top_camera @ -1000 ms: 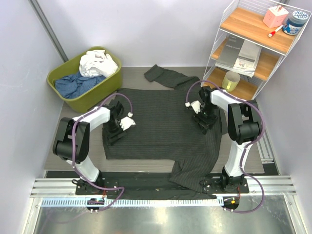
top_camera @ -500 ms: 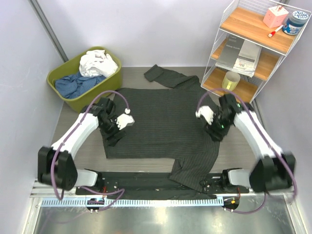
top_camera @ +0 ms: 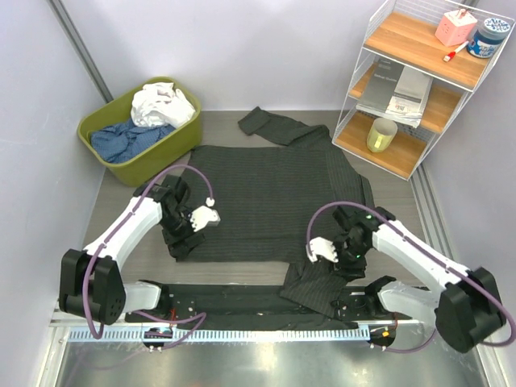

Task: Fold and stack the long sleeve shirts
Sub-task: Flatten the shirt out, then fold the shirt

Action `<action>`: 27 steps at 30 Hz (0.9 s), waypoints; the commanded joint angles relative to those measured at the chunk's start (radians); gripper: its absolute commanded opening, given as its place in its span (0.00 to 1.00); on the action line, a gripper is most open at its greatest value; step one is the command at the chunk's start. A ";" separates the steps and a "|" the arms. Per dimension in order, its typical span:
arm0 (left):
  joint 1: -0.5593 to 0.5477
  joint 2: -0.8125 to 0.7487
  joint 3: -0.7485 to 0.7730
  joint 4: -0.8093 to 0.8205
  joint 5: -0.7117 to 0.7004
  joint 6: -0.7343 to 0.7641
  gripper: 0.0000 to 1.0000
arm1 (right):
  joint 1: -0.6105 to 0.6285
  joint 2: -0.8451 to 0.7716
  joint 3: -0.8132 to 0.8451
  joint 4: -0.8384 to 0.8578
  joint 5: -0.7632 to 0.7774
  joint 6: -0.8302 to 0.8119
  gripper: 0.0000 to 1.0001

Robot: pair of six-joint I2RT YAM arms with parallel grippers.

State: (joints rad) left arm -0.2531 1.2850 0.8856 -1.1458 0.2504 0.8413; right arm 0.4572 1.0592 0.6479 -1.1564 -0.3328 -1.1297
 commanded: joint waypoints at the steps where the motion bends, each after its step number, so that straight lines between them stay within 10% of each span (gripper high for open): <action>1: 0.000 -0.038 -0.022 -0.003 0.013 0.022 0.71 | 0.128 0.082 0.024 0.066 0.044 0.021 0.53; 8: -0.003 -0.094 -0.033 -0.012 0.015 0.050 0.71 | 0.228 0.202 -0.039 0.209 0.161 0.110 0.51; 15: -0.038 -0.225 -0.112 -0.040 0.070 0.218 0.69 | 0.229 0.191 -0.054 0.305 0.251 0.194 0.01; 27: -0.149 -0.181 -0.254 0.173 -0.042 0.242 0.63 | 0.229 0.094 0.018 0.205 0.204 0.246 0.01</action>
State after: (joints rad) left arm -0.3889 1.0786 0.6594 -1.0786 0.2447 1.0565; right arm 0.6838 1.2034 0.6167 -0.9218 -0.1181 -0.9047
